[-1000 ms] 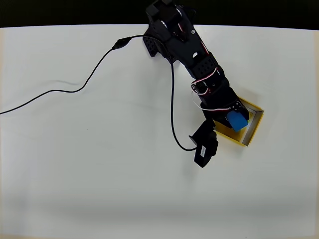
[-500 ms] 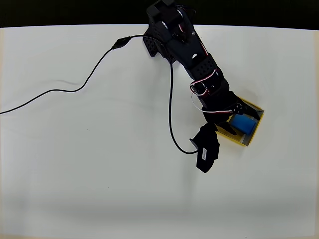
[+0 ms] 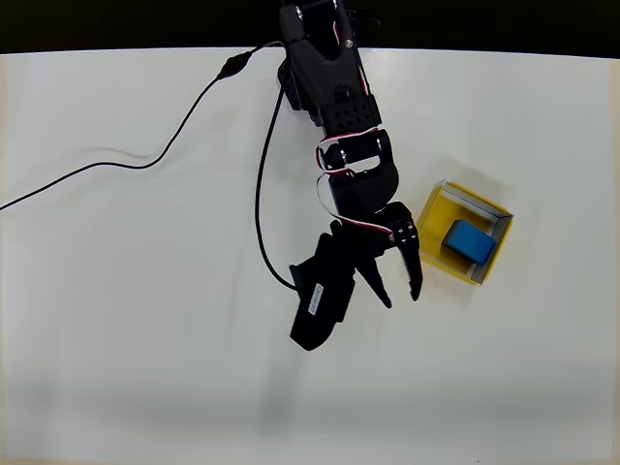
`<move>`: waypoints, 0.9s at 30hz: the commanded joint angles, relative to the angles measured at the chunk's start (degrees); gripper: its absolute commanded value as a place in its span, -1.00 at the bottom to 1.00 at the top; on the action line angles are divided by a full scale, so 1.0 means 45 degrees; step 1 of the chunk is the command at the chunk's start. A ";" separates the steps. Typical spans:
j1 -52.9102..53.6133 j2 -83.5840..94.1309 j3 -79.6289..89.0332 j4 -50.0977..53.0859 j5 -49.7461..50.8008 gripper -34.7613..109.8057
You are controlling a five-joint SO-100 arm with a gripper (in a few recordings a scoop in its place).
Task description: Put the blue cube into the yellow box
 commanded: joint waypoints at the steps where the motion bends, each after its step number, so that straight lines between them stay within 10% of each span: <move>1: 0.1387 0.1816 0.1016 -0.0137 -0.0605 -0.43; 27: 0.4453 1.2793 0.8770 0.9570 -0.0898 -0.52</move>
